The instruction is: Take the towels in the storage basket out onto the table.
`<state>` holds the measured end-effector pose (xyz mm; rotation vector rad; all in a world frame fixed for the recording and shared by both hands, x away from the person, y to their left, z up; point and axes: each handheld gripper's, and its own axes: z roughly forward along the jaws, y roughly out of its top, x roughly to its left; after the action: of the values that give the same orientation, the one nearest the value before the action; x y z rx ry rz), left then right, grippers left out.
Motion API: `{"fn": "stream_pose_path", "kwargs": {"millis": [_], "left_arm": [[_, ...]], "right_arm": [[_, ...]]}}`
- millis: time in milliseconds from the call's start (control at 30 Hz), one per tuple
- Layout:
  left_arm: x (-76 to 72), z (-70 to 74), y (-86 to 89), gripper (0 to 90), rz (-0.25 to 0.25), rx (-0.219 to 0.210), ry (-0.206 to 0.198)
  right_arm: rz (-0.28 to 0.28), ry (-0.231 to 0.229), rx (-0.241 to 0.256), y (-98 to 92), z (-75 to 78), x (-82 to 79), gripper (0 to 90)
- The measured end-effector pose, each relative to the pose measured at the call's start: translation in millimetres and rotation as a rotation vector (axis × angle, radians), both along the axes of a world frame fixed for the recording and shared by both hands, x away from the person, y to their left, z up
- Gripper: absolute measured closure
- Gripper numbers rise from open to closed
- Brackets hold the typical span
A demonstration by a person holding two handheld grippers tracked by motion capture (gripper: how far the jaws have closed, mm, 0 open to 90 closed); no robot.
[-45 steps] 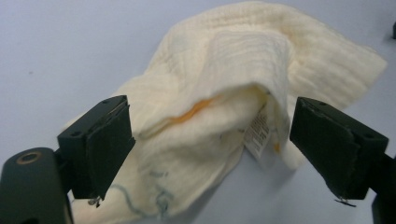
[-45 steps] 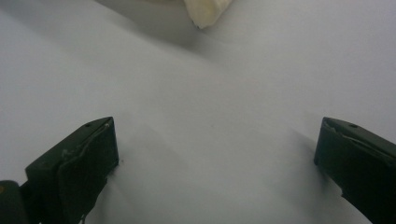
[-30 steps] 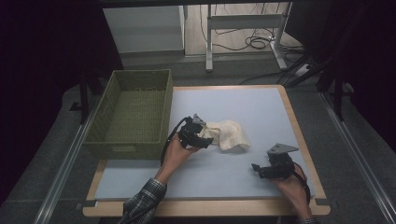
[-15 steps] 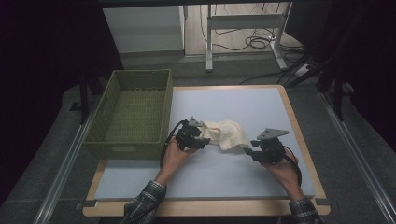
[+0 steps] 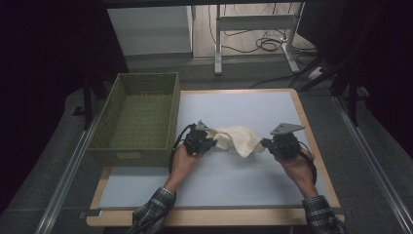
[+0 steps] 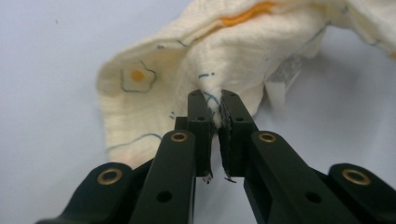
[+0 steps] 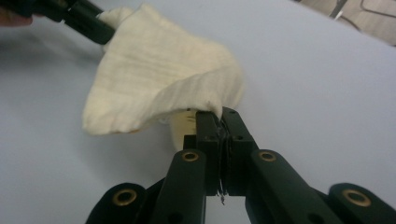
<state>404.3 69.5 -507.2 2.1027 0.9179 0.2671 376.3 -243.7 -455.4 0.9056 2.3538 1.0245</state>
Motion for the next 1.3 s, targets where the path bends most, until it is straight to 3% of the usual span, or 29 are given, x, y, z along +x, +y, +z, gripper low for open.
{"fn": "stream_pose_path", "kwargs": {"millis": [100, 200, 267, 367, 400, 467, 567, 700, 767, 933, 1067, 1200, 1300], "left_arm": [[-1.5, 12.1, 2.2, 83.5, -0.001, -0.015, -0.012], [1.7, 15.7, 0.7, 78.7, -0.002, -0.009, -0.009], [6.5, 13.1, -5.0, 74.6, -0.004, 0.016, 0.006], [10.3, 8.3, -8.8, 67.4, 0.000, 0.026, 0.018], [13.9, 2.8, -11.0, 63.4, 0.007, 0.027, 0.040], [14.5, -1.1, -11.4, 57.9, 0.012, 0.039, 0.049], [12.9, -2.4, -9.8, 54.8, 0.021, 0.046, 0.047], [12.3, 1.4, -2.5, 52.7, 0.045, 0.052, 0.030], [13.6, 4.0, 0.0, 52.1, 0.058, 0.046, 0.026], [14.5, 1.6, 1.6, 50.3, 0.075, 0.054, 0.029], [17.5, -6.0, 0.9, 49.1, 0.085, 0.057, 0.036], [20.2, -12.0, 0.6, 45.6, 0.097, 0.073, 0.031], [23.7, -19.3, 1.6, 42.9, 0.112, 0.077, 0.036]], "right_arm": [[-0.045, -0.020, 0.035, -19.5, 21.4, 0.9, 87.3], [-0.067, -0.021, 0.042, -27.5, 29.3, 7.6, 87.2], [-0.102, -0.005, 0.041, -34.5, 33.9, 25.9, 87.1], [-0.140, 0.039, 0.045, -38.9, 29.6, 49.9, 86.4], [-0.152, 0.055, 0.044, -39.8, 25.8, 58.1, 84.4], [-0.178, 0.104, 0.036, -42.4, 15.6, 74.0, 72.4], [-0.219, 0.135, 0.026, -50.4, 3.7, 83.8, 67.6], [-0.219, 0.152, 0.091, -64.2, 1.7, 73.8, 61.6], [-0.220, 0.150, 0.092, -66.9, 2.1, 69.1, 60.9], [-0.224, 0.137, 0.059, -85.8, -1.2, 37.1, 58.1], [-0.216, 0.175, 0.069, -98.0, -13.2, 20.0, 56.2], [-0.175, 0.199, 0.099, -96.3, -25.7, 10.1, 54.2], [-0.121, 0.216, 0.136, -83.3, -39.5, 7.0, 51.4]]}}
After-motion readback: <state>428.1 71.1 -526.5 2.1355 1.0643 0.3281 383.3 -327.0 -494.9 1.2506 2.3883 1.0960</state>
